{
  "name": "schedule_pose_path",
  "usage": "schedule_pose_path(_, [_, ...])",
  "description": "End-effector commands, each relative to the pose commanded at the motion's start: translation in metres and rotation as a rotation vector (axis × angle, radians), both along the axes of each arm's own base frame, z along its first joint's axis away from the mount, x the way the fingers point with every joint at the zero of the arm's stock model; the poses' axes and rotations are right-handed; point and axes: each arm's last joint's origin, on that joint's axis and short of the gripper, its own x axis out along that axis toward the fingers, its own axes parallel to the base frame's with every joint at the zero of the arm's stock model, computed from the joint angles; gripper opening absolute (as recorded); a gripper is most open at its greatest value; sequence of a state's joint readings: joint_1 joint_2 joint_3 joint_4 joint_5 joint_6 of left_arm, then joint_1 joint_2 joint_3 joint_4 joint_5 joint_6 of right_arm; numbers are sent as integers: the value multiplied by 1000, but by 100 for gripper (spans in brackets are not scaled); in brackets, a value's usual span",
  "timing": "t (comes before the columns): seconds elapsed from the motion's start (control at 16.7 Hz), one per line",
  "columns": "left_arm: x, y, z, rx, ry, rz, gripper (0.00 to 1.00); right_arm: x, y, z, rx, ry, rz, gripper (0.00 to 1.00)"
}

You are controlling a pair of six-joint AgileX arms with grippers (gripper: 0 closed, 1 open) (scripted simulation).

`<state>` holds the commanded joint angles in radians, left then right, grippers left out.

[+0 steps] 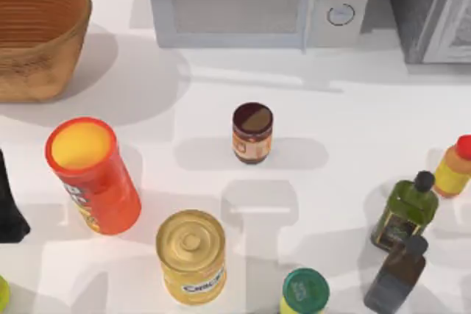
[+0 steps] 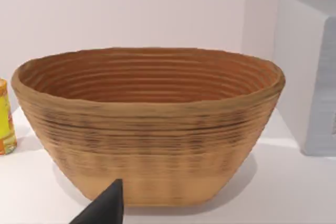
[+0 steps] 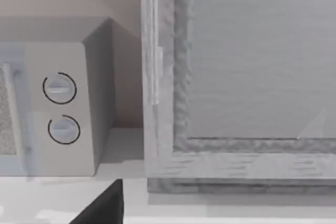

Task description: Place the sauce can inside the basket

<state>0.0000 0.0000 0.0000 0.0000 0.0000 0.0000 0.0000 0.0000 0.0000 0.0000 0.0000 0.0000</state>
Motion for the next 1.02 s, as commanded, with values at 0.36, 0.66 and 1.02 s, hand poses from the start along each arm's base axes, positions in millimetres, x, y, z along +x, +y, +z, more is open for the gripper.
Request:
schedule_pose_path(0.36, [2, -2, 20, 63, 26, -69, 100, 0, 0, 0, 0, 0, 0, 100])
schedule_pose_path(0.66, [30, -10, 75, 236, 114, -310, 100, 0, 0, 0, 0, 0, 0, 100])
schedule_pose_path(1.02, [135, -38, 100, 400, 287, -728, 100, 0, 0, 0, 0, 0, 0, 100])
